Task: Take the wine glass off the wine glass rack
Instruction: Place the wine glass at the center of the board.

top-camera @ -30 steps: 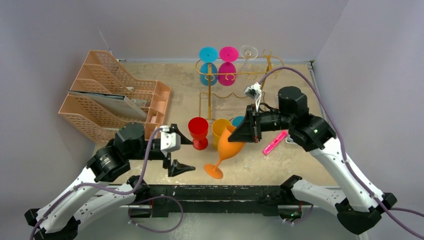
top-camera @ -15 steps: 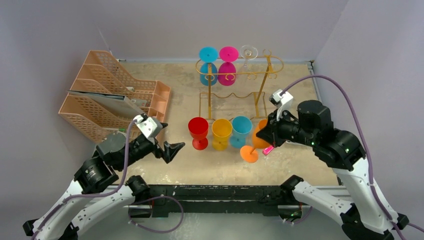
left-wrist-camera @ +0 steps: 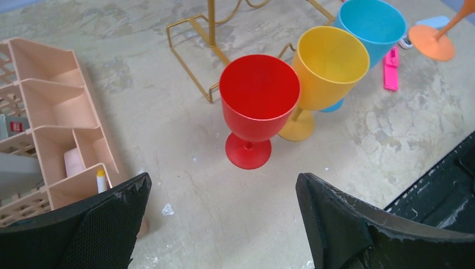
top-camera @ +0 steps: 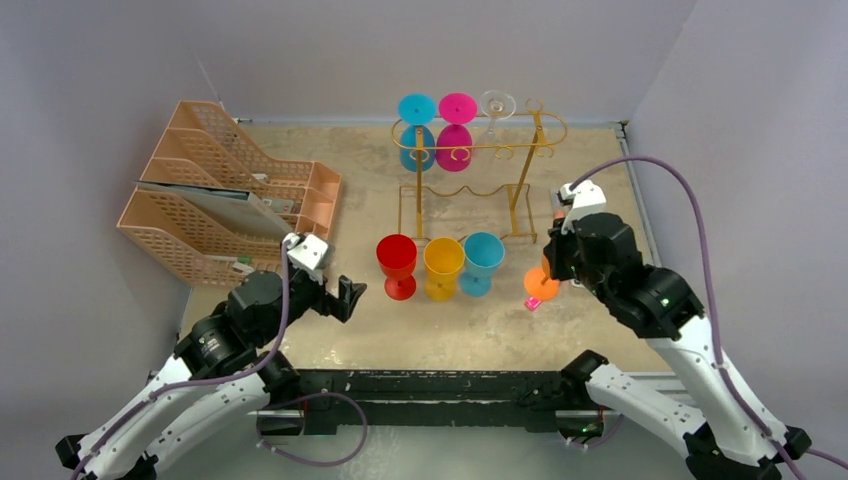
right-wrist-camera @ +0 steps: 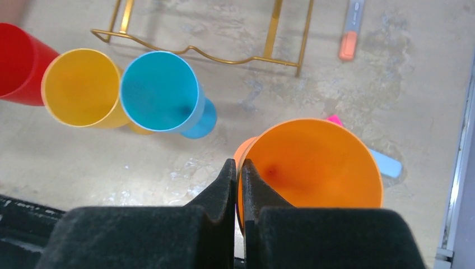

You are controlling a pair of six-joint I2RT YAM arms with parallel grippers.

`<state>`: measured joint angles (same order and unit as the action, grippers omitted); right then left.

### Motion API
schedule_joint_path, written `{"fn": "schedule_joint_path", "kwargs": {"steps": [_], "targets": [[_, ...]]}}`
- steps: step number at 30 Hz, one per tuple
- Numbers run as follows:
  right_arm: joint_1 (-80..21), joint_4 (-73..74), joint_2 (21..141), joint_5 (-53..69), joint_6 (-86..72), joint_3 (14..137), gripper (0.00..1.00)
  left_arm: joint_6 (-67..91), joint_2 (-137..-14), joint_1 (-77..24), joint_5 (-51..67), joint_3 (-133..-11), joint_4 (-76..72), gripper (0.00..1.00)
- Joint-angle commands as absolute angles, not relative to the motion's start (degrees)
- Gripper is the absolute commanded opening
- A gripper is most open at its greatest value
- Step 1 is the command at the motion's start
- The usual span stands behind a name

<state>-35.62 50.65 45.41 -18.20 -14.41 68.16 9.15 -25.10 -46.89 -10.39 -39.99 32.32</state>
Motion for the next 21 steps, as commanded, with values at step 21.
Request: {"fn": "schedule_joint_path", "kwargs": {"steps": [21], "targets": [[-35.77, 7.98, 51.63, -22.65, -7.60, 41.87, 0.00, 8.93, -27.23, -46.72, -24.60, -41.18, 31.61, 0.96]]}}
